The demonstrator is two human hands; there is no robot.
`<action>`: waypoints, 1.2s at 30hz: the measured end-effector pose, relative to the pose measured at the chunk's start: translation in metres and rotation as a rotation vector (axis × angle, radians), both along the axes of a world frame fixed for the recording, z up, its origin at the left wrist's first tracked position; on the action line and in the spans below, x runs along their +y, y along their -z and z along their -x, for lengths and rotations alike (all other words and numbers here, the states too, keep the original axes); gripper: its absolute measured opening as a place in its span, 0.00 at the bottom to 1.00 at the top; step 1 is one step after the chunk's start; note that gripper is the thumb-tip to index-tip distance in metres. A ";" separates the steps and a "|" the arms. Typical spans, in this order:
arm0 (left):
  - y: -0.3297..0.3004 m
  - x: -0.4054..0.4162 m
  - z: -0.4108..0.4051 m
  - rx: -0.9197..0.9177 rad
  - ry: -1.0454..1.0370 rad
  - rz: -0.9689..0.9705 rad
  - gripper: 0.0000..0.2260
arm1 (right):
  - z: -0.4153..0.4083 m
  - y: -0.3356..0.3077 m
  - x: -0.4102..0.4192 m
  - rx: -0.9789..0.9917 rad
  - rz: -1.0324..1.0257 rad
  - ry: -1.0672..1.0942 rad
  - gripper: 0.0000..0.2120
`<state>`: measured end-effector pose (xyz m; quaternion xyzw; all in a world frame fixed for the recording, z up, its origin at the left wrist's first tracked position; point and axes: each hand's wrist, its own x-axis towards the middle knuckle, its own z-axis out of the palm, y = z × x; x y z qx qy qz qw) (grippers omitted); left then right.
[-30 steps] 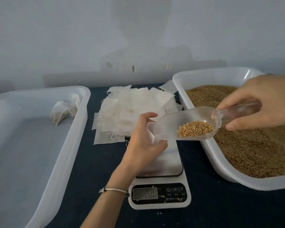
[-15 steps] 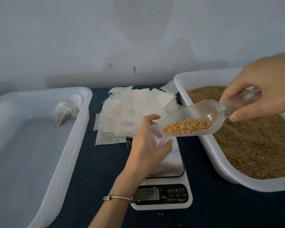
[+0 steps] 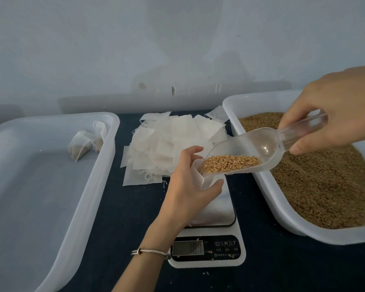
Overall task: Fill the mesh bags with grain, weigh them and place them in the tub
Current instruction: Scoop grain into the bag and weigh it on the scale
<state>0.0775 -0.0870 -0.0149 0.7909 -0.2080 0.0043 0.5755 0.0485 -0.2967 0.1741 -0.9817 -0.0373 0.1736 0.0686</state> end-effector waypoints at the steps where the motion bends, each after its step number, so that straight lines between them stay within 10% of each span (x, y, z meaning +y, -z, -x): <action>1: 0.000 0.000 0.000 0.013 0.002 0.004 0.28 | 0.000 0.001 -0.001 -0.009 0.003 -0.007 0.17; 19: 0.005 0.007 -0.002 0.077 -0.203 0.132 0.19 | 0.052 0.090 -0.056 -0.074 -0.816 0.313 0.16; 29: -0.009 -0.003 0.005 0.099 -0.091 0.318 0.11 | 0.046 0.132 -0.071 -0.466 -0.685 0.576 0.14; 36: 0.005 0.000 0.004 0.122 -0.055 0.099 0.18 | 0.041 0.151 -0.075 -0.420 -0.639 0.572 0.04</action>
